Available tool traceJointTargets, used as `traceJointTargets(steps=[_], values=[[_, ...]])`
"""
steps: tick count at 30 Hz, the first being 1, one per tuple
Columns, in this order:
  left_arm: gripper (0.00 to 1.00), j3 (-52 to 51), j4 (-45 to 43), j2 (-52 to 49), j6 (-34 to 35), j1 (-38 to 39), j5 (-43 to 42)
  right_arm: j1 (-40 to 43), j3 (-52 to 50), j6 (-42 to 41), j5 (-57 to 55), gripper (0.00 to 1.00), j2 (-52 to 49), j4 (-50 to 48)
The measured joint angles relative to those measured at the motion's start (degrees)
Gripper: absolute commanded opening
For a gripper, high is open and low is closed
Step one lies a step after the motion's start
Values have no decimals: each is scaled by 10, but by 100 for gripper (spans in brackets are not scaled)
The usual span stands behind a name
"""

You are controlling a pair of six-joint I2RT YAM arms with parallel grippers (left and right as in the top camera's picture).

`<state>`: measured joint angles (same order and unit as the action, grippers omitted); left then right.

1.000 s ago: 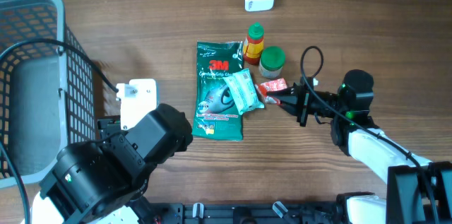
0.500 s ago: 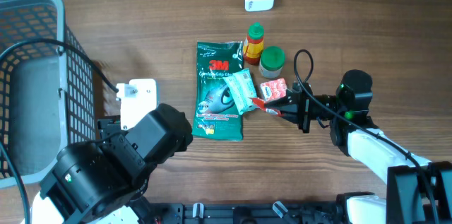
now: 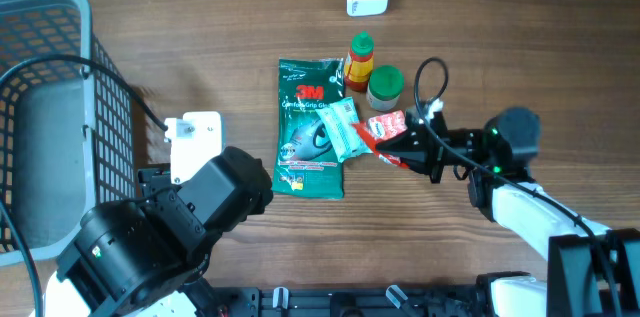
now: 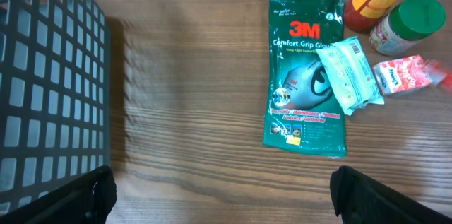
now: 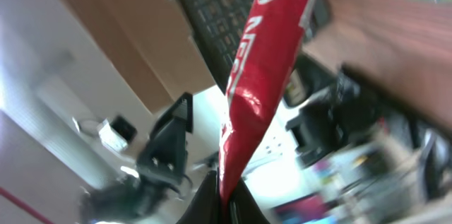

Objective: Scan the item barcode
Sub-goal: 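Lift the Nescafe stick and carry it to the scanner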

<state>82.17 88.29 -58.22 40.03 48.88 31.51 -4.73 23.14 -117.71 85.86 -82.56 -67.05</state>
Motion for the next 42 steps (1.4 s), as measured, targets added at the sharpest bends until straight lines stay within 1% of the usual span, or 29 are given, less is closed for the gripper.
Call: traceJointTargets(steps=[3,4,6,9,14,18,20,23,25,28,31,36,38,42], values=[[100,0,0,0,0,0,0,0,2,14,-13,5,2,-161],[100,0,0,0,0,0,0,0,2,14,-17,5,3,-194],[100,0,0,0,0,0,0,7,2,14,-25,5,5,-227],[100,0,0,0,0,0,0,30,2,27,-30,5,5,-210],[100,0,0,0,0,0,0,73,2,101,-60,5,4,-141],[100,0,0,0,0,0,0,108,2,186,-114,5,4,-67],[100,0,0,0,0,0,0,116,2,221,-144,4,4,-45],[100,0,0,0,0,0,0,121,2,281,-208,5,4,6],[100,0,0,0,0,0,0,121,2,327,-276,5,4,64],[100,0,0,0,0,0,0,121,8,377,-351,5,4,145],[100,0,0,0,0,0,0,121,39,431,-408,5,2,223],[100,0,0,0,0,0,0,107,156,527,-517,5,1,391],[100,0,0,0,0,0,0,85,202,579,-572,5,0,424],[100,-1,0,0,0,0,0,30,275,661,-670,5,-15,439]])
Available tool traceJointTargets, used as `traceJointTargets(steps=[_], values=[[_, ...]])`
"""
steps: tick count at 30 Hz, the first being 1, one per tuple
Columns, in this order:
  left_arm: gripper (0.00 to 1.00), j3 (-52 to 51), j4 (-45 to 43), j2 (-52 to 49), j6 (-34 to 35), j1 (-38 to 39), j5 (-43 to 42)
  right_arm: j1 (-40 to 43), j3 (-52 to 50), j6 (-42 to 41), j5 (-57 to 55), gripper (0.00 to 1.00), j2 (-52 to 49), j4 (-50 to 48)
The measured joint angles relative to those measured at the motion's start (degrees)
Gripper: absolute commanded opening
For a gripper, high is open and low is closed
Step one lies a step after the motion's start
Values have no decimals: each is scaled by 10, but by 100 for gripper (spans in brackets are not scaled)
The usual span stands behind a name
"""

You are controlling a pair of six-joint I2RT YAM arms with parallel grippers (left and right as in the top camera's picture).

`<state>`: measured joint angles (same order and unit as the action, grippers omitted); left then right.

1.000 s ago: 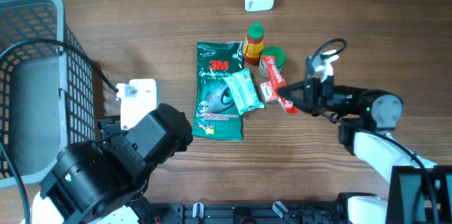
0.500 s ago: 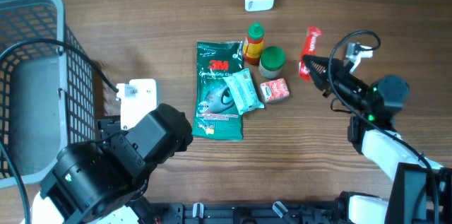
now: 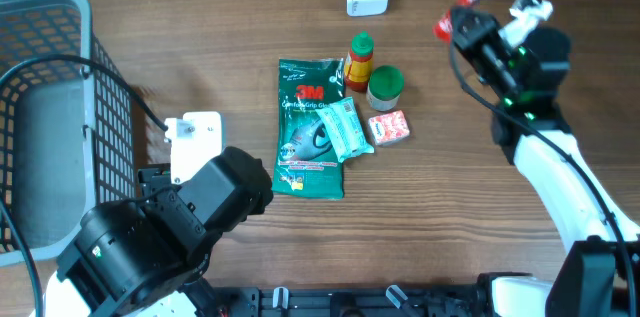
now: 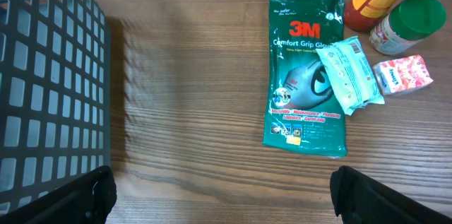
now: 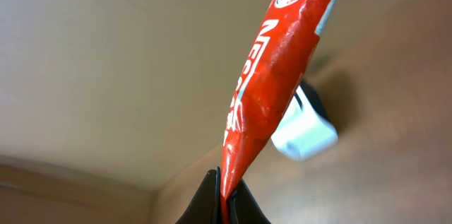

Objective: Scan the item barcode
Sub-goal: 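Lift the Nescafe stick and carry it to the scanner, then swing the right arm with the stick away to the right side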

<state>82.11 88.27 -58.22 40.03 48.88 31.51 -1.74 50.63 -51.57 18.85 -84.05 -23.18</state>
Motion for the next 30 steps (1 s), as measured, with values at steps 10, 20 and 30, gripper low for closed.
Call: traceJointTargets(steps=[10,20,30], values=[[100,0,0,0,0,0,0,-59,179,100,-108,5,-172,4],[99,0,0,0,0,2,0,-79,410,133,-104,5,-381,42],[100,0,0,0,0,2,0,-130,519,150,-132,5,-513,54]])
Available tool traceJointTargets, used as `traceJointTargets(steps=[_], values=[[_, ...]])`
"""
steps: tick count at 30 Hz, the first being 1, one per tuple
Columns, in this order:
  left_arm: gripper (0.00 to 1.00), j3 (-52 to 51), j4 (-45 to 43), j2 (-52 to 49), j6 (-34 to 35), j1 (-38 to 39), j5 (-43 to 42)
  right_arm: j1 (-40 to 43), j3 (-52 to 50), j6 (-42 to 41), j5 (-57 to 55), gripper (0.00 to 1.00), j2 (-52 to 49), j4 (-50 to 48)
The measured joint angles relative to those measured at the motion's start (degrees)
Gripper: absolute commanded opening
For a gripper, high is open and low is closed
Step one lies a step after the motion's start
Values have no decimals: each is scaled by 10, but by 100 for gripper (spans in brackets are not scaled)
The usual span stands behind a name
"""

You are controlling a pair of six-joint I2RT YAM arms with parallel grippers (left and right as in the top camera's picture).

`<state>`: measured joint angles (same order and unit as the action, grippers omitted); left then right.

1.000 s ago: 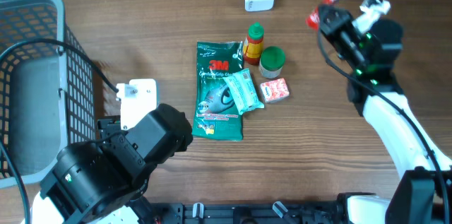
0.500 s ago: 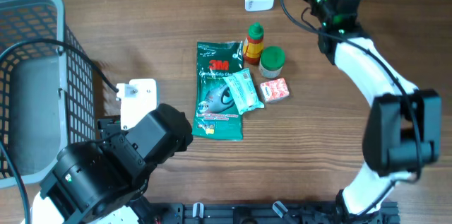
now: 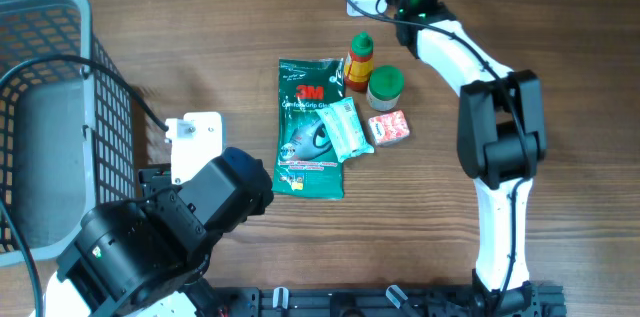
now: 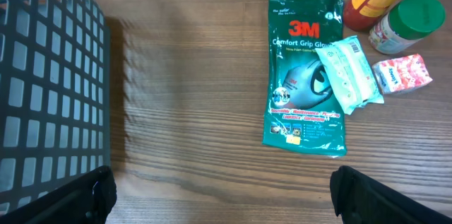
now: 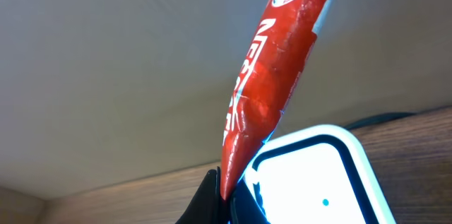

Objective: Scan the item barcode
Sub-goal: 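Swing the right arm with the stick away to the right side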

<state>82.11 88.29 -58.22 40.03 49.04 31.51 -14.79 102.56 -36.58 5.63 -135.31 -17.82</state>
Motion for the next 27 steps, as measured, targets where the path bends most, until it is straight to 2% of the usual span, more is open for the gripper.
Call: traceJointTargets(steps=[19,24,27], values=[[100,0,0,0,0,0,0,-1,11,20,-47,5,-25,29],[100,0,0,0,0,0,0,25,13,20,-56,5,-17,116],[100,0,0,0,0,0,0,71,13,20,-83,5,13,203]])
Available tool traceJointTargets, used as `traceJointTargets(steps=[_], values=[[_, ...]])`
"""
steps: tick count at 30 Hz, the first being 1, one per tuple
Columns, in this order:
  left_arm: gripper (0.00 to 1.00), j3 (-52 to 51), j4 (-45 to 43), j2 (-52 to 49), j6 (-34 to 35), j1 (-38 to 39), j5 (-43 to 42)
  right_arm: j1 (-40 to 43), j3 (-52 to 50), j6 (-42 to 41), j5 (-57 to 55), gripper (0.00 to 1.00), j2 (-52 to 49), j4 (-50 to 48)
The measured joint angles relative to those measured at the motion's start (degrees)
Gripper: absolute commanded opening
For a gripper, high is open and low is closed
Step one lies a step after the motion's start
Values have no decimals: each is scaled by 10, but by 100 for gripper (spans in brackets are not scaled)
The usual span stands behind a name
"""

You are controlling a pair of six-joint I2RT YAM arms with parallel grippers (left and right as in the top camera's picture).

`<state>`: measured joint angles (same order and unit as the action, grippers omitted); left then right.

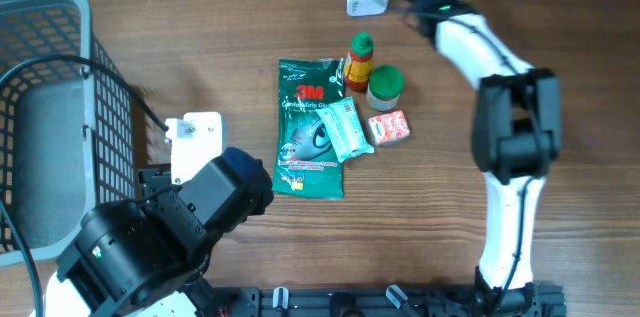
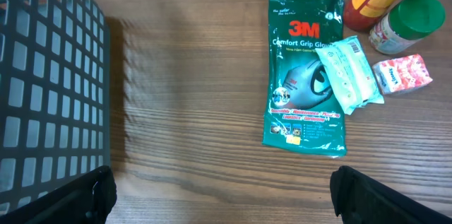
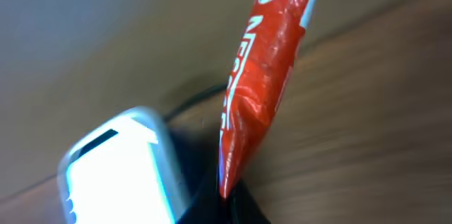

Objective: Scan the item barcode
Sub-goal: 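Swing the right arm with the stick away to the right side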

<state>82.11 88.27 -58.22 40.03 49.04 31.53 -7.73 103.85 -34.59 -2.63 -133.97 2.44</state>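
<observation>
A red sachet (image 3: 265,75) with white lettering stands up out of my right gripper (image 3: 227,194), which is shut on its lower end. The white scanner (image 3: 116,171), its face lit, lies just left of the sachet in the blurred right wrist view. Overhead, the right gripper is at the table's far edge, just right of the scanner; the sachet itself cannot be made out there. My left gripper (image 2: 229,203) hangs open above bare wood near the basket, its fingertips (image 2: 99,194) dark at the frame's lower corners.
A green 3M package (image 1: 310,127) lies mid-table under a teal wipes pack (image 1: 350,127). Beside them stand a sauce bottle (image 1: 360,60), a green-lidded jar (image 1: 386,84) and a pink pack (image 1: 388,128). A grey basket (image 1: 55,7) fills the left side.
My right gripper, still shut on the red sachet, has shifted from in front of the scanner's lit face to just right of it. The left arm has not moved.
My right gripper held the red sachet low beside the pink pack. Then it held it raised at the far right of the table. Then the sachet was before the scanner's lit face, and now it is just right of the scanner. The left arm stayed still.
</observation>
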Motion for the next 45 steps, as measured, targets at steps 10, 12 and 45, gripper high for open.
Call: traceJointTargets(steps=[10,12,45], values=[[100,0,0,0,0,0,0,237,8,0,-122,5,99,255],[100,0,0,0,0,0,0,291,-5,0,-133,5,99,283],[100,0,0,0,0,0,0,384,-56,-16,219,100,207,467]])
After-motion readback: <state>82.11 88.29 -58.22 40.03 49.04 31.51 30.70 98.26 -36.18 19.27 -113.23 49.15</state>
